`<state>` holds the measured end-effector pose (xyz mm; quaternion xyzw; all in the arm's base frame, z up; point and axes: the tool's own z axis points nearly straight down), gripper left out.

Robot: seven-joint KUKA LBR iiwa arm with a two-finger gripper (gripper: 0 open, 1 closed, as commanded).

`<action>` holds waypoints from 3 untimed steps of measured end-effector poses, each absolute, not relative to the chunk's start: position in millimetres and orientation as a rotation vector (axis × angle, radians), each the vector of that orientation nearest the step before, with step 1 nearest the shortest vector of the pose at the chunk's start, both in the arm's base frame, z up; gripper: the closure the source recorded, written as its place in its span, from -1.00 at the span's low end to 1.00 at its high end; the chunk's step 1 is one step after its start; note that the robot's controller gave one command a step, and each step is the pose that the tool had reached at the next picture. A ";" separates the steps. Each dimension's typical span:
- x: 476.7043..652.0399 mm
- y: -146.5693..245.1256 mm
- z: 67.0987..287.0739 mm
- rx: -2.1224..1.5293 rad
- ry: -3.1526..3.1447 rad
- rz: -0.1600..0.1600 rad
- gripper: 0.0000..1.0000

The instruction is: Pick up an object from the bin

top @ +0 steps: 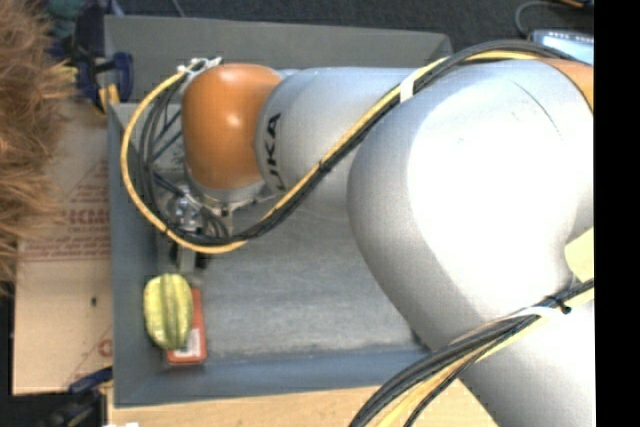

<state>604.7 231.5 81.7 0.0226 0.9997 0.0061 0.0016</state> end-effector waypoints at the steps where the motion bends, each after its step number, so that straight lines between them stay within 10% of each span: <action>1: 605.2 231.8 81.8 0.071 3.134 0.022 1.00; 3: 611.0 219.6 144.4 0.115 3.123 0.022 1.00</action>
Offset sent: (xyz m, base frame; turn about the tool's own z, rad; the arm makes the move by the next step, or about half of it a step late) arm 0.0001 -0.0131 0.0704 0.0312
